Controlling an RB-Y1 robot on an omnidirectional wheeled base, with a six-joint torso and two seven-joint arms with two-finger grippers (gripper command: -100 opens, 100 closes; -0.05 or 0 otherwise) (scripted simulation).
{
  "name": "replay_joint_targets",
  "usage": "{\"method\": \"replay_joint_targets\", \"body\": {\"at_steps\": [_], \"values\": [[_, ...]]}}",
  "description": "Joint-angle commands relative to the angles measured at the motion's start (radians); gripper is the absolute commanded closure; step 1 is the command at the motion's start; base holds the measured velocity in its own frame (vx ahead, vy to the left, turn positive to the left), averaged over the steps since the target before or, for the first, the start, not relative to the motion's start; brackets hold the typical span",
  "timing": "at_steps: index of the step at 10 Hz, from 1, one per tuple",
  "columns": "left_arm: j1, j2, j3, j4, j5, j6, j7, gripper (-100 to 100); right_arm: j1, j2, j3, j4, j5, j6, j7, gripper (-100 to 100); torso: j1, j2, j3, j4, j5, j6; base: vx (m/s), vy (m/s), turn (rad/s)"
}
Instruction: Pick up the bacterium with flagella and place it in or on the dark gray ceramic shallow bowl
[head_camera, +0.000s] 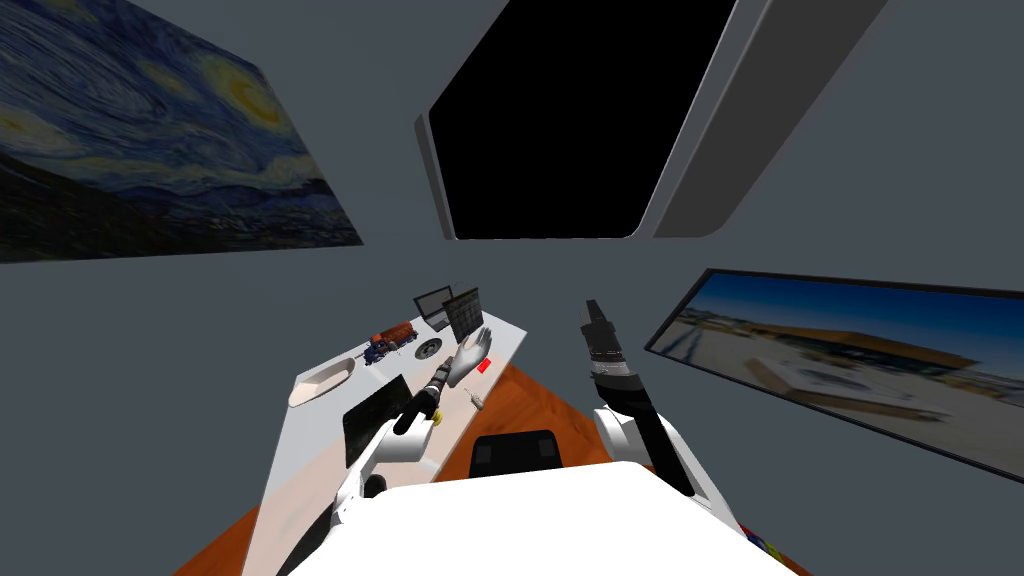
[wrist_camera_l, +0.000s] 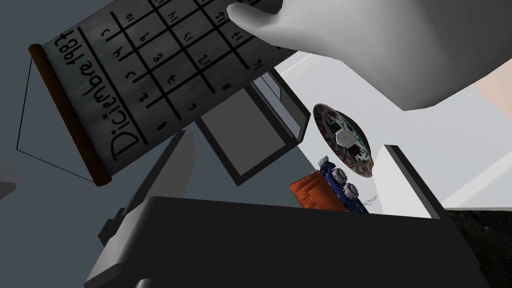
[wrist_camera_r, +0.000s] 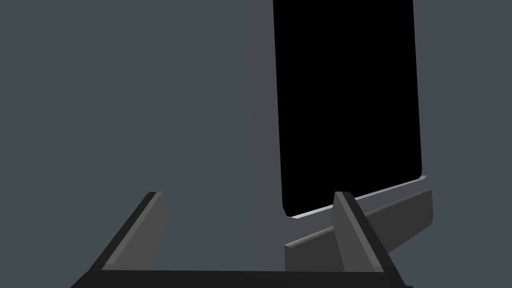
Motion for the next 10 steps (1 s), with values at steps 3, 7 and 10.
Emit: {"method": "replay_joint_targets", "body": {"at_steps": [3, 7, 10], "values": [[-0.052, 0.026, -0.017, 0.088, 0.02, 0.105, -0.006, -100, 0.0, 0.0, 0.0, 0.0, 0.0, 0.0, 0.0, 0, -0.001, 0.001, 0.0, 0.0, 0.0, 0.0, -0.022, -0.054, -0.053], [-0.107, 0.051, -0.036, 0.17, 0.044, 0.194, -0.009, -100, 0.0, 0.0, 0.0, 0.0, 0.0, 0.0, 0.0, 0, -0.001, 0.001, 0.0, 0.0, 0.0, 0.0, -0.027, -0.068, -0.043], [-0.143, 0.067, -0.049, 0.222, 0.061, 0.245, -0.009, -100, 0.0, 0.0, 0.0, 0.0, 0.0, 0.0, 0.0, 0, -0.002, 0.002, 0.001, 0.0, -0.001, 0.0, -0.037, -0.064, -0.035]]}}
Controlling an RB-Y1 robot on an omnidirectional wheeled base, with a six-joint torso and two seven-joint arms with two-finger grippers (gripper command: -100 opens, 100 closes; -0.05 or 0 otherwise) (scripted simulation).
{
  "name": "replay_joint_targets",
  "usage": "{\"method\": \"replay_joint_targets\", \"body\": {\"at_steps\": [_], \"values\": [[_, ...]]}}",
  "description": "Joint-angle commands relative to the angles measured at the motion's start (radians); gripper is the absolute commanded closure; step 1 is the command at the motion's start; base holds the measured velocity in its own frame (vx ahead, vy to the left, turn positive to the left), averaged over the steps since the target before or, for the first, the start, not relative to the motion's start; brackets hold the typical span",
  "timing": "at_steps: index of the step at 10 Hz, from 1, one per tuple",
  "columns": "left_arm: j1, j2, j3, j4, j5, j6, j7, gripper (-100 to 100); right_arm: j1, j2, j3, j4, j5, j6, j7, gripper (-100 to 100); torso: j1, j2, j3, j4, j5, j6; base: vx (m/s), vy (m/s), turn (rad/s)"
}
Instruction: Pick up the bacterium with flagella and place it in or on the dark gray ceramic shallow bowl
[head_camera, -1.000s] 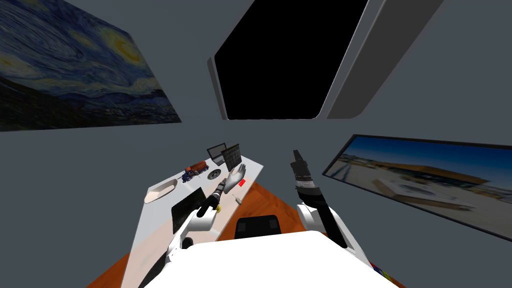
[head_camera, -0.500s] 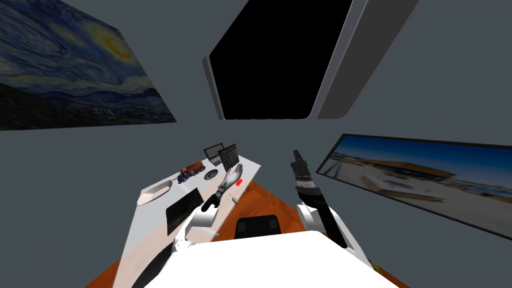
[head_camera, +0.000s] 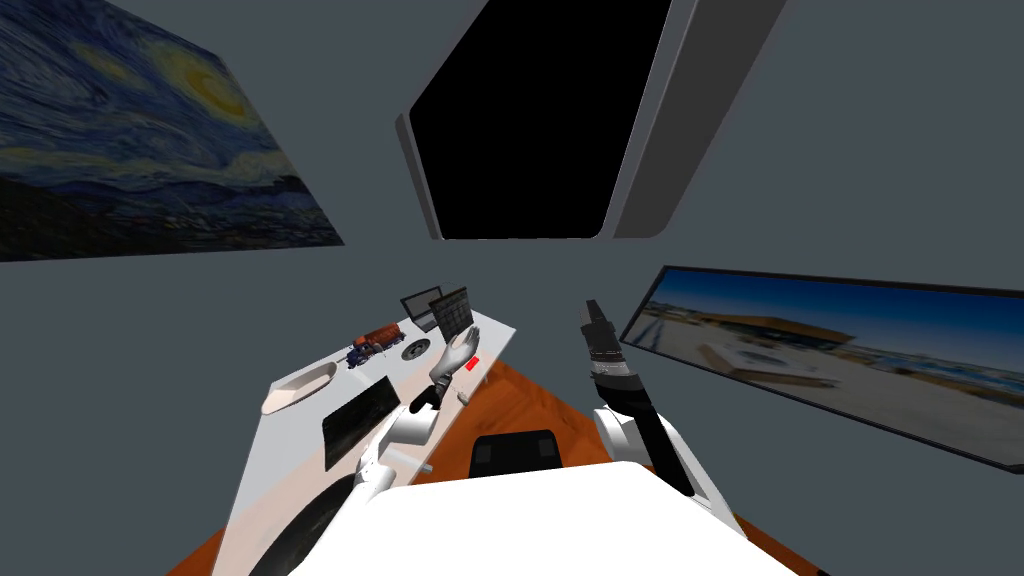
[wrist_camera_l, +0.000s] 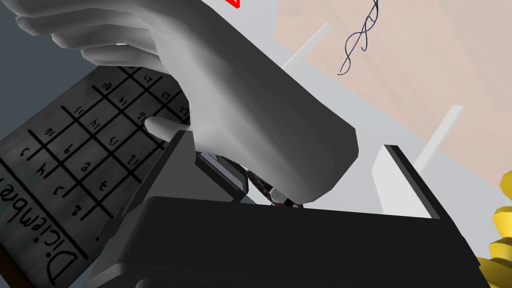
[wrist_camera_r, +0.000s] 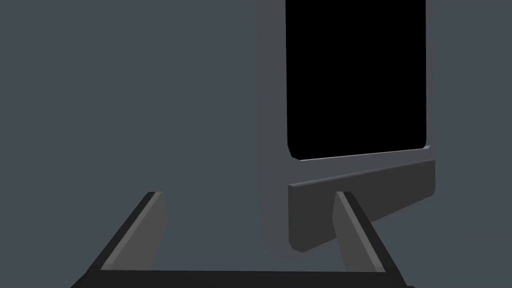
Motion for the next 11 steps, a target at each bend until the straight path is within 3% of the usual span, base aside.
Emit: {"method": "replay_joint_targets", "body": {"at_steps": [1, 8, 10, 11], "values": [[-0.023, 0.012, -0.01, 0.031, 0.013, 0.041, 0.0, -100, 0.0, 0.0, 0.0, 0.0, 0.0, 0.0, 0.0, 0, 0.0, 0.0, 0.0, 0.0, 0.0, 0.0, -0.023, -0.078, -0.065], [-0.119, 0.067, -0.047, 0.165, 0.059, 0.178, -0.002, -100, 0.0, 0.0, 0.0, 0.0, 0.0, 0.0, 0.0, 0, 0.0, 0.0, 0.0, 0.0, 0.0, 0.0, -0.03, -0.08, -0.041], [-0.121, 0.072, -0.047, 0.171, 0.064, 0.178, -0.003, -100, 0.0, 0.0, 0.0, 0.0, 0.0, 0.0, 0.0, 0, 0.0, 0.0, 0.0, 0.0, 0.0, 0.0, -0.013, -0.043, -0.021], [-0.122, 0.072, -0.048, 0.173, 0.065, 0.181, -0.003, 0, 0.0, 0.0, 0.0, 0.0, 0.0, 0.0, 0.0, 0, 0.002, -0.001, 0.0, 0.0, 0.0, 0.0, -0.001, -0.005, 0.002]]}}
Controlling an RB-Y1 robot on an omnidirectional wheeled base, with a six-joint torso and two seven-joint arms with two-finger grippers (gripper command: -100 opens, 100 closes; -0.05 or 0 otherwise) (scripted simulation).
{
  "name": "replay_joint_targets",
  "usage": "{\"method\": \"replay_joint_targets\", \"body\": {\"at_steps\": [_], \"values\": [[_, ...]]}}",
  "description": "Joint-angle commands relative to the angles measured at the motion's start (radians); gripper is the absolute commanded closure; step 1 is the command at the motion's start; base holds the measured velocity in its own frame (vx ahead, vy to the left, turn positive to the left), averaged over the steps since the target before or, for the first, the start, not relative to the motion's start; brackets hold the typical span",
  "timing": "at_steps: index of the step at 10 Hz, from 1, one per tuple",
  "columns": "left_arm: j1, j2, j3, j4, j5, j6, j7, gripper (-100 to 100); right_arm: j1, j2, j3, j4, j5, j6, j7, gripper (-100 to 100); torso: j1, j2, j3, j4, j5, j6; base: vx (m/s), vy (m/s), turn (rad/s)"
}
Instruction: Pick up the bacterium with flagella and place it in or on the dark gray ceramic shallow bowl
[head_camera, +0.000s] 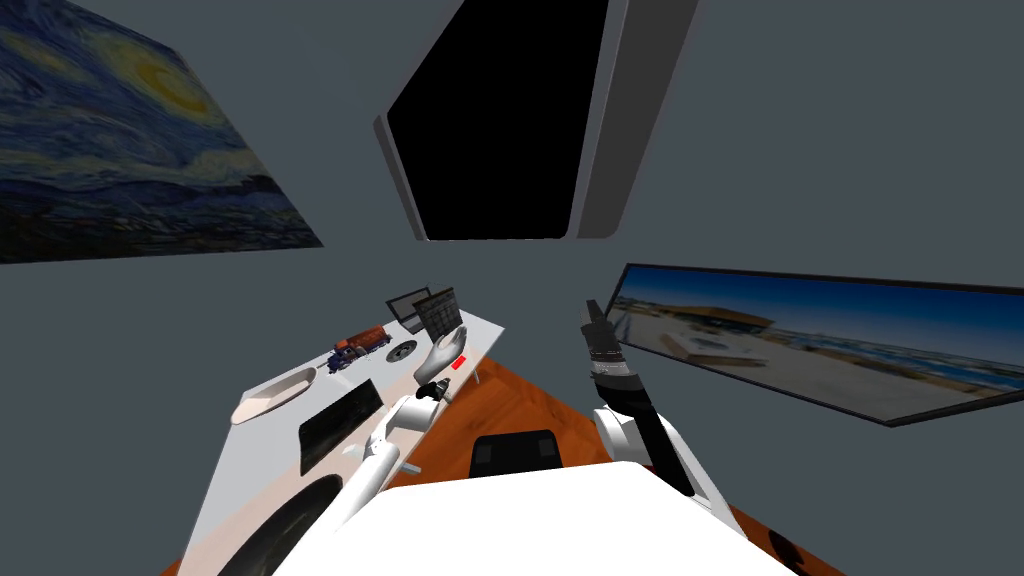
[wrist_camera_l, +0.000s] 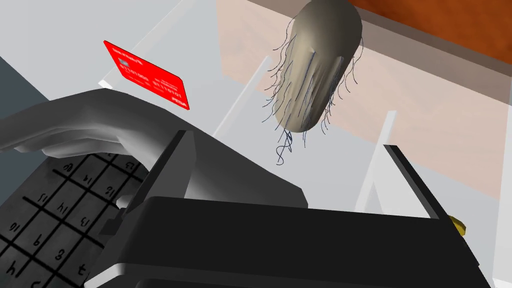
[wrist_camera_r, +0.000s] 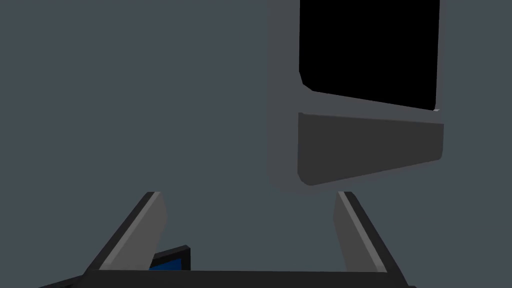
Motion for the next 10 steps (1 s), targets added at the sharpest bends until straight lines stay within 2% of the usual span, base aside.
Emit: {"method": "replay_joint_targets", "body": {"at_steps": [1, 2, 3, 4, 5, 6, 7, 8, 9, 10], "values": [[-0.022, 0.023, -0.015, 0.05, 0.014, -0.02, 0.043, -100, 0.0, 0.0, 0.0, 0.0, 0.0, 0.0, 0.0, 0, 0.0, 0.0, 0.0, 0.0, 0.0, 0.0, -0.05, 0.009, -0.265], [-0.044, 0.046, -0.03, 0.084, 0.028, -0.04, 0.07, -100, 0.0, 0.0, 0.0, 0.0, 0.0, 0.0, 0.0, 0, 0.001, 0.002, 0.001, 0.0, 0.0, 0.001, -0.126, 0.036, -0.365], [-0.044, 0.046, -0.03, 0.108, 0.028, -0.04, 0.086, -100, 0.0, 0.0, 0.0, 0.0, 0.0, 0.0, 0.0, 0, 0.003, 0.006, 0.003, 0.001, 0.001, 0.001, -0.107, 0.025, -0.224], [-0.067, 0.069, -0.045, 0.147, 0.042, -0.06, 0.123, -100, 0.0, 0.0, 0.0, 0.0, 0.0, 0.0, 0.0, 0, 0.003, 0.006, 0.004, 0.001, 0.001, 0.0, -0.1, 0.006, -0.31], [-0.067, 0.069, -0.045, 0.162, 0.042, -0.06, 0.129, -100, 0.0, 0.0, 0.0, 0.0, 0.0, 0.0, 0.0, 0, 0.002, 0.006, 0.004, 0.001, 0.0, 0.001, -0.08, 0.016, -0.14], [-0.089, 0.093, -0.06, 0.199, 0.056, -0.08, 0.172, -100, 0.0, 0.0, 0.0, 0.0, 0.0, 0.0, 0.0, 0, 0.002, 0.005, 0.003, 0.001, 0.001, 0.0, -0.078, 0.016, -0.231], [-0.111, 0.116, -0.074, 0.242, 0.07, -0.1, 0.197, -100, 0.0, 0.0, 0.0, 0.0, 0.0, 0.0, 0.0, 0, 0.003, 0.005, 0.003, 0.001, 0.001, 0.001, -0.122, 0.018, -0.454], [-0.111, 0.116, -0.074, 0.271, 0.07, -0.1, 0.215, -100, 0.0, 0.0, 0.0, 0.0, 0.0, 0.0, 0.0, 0, 0.003, 0.007, 0.004, 0.002, 0.001, 0.001, -0.094, 0.015, -0.17], [-0.133, 0.139, -0.089, 0.295, 0.084, -0.119, 0.251, -100, 0.0, 0.0, 0.0, 0.0, 0.0, 0.0, 0.0, 0, 0.003, 0.006, 0.004, 0.001, 0.001, -0.001, -0.089, 0.002, -0.203], [-0.133, 0.139, -0.089, 0.32, 0.084, -0.119, 0.258, -100, 0.0, 0.0, 0.0, 0.0, 0.0, 0.0, 0.0, 0, 0.002, 0.006, 0.003, 0.001, 0.001, 0.0, -0.067, -0.002, -0.173]]}}
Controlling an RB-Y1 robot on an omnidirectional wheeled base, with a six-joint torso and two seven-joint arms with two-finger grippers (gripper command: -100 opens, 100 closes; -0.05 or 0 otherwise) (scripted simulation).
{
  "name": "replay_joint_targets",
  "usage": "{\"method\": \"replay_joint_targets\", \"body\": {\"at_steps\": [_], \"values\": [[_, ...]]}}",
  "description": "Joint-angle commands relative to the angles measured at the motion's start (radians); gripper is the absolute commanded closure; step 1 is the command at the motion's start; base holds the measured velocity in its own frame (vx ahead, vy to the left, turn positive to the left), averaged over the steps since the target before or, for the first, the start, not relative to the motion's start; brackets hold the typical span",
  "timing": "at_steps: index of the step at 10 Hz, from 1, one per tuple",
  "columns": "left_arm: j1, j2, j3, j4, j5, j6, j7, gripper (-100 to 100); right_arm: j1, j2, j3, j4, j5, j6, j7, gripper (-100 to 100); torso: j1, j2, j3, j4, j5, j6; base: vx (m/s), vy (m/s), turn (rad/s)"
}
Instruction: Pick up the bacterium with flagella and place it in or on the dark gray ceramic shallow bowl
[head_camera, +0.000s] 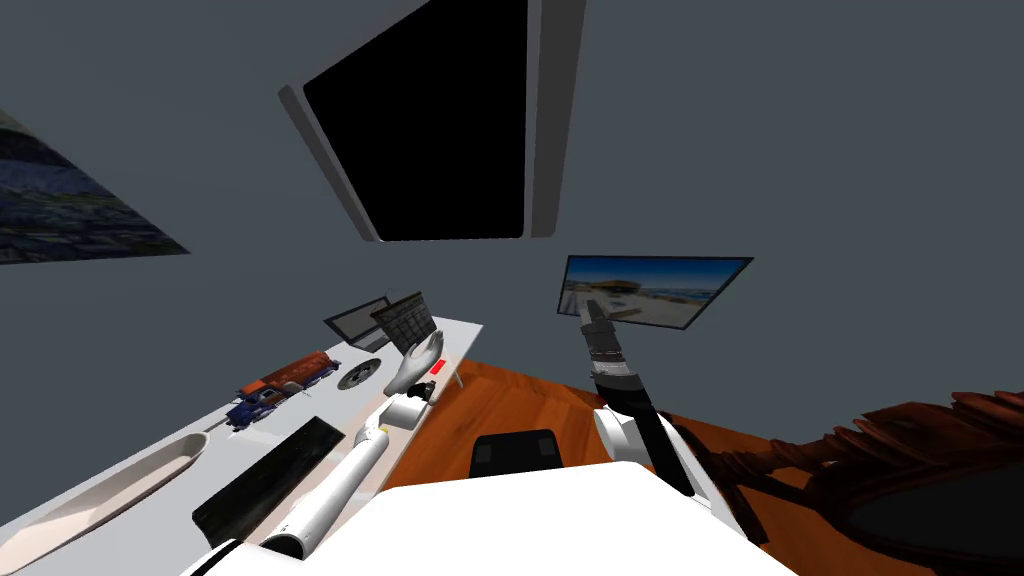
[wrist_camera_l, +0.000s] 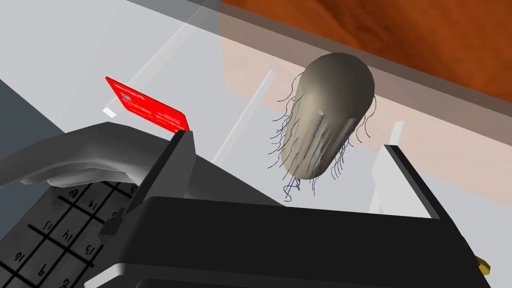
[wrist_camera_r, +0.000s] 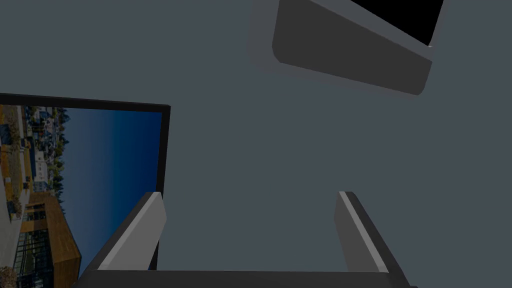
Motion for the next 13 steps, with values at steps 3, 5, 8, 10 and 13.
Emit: {"method": "replay_joint_targets", "body": {"at_steps": [3, 5, 8, 10, 13], "values": [[-0.027, 0.029, -0.018, 0.081, 0.022, -0.029, 0.05, -100, 0.0, 0.0, 0.0, 0.0, 0.0, 0.0, 0.0, 0, 0.001, -0.002, -0.001, -0.001, 0.001, 0.0, -0.044, -0.004, -0.141], [-0.049, 0.052, -0.033, 0.139, 0.036, -0.049, 0.093, -100, 0.0, 0.0, 0.0, 0.0, 0.0, 0.0, 0.0, 0, 0.003, -0.001, -0.001, -0.002, 0.002, 0.0, -0.079, 0.002, -0.22], [-0.072, 0.075, -0.048, 0.193, 0.05, -0.069, 0.136, -100, 0.0, 0.0, 0.0, 0.0, 0.0, 0.0, 0.0, 0, 0.003, -0.001, -0.001, -0.002, 0.002, -0.002, -0.066, -0.006, -0.131], [-0.089, 0.086, -0.056, 0.221, 0.058, -0.079, 0.154, -100, 0.0, 0.0, 0.0, 0.0, 0.0, 0.0, 0.0, 0, 0.003, -0.003, -0.003, -0.002, 0.002, 0.0, -0.041, -0.004, -0.175], [-0.091, 0.087, -0.058, 0.226, 0.059, -0.082, 0.16, 100, 0.0, 0.0, 0.0, 0.0, 0.0, 0.0, 0.0, 0, 0.004, -0.006, -0.004, -0.003, 0.002, -0.001, -0.002, 0.0, 0.008]]}}
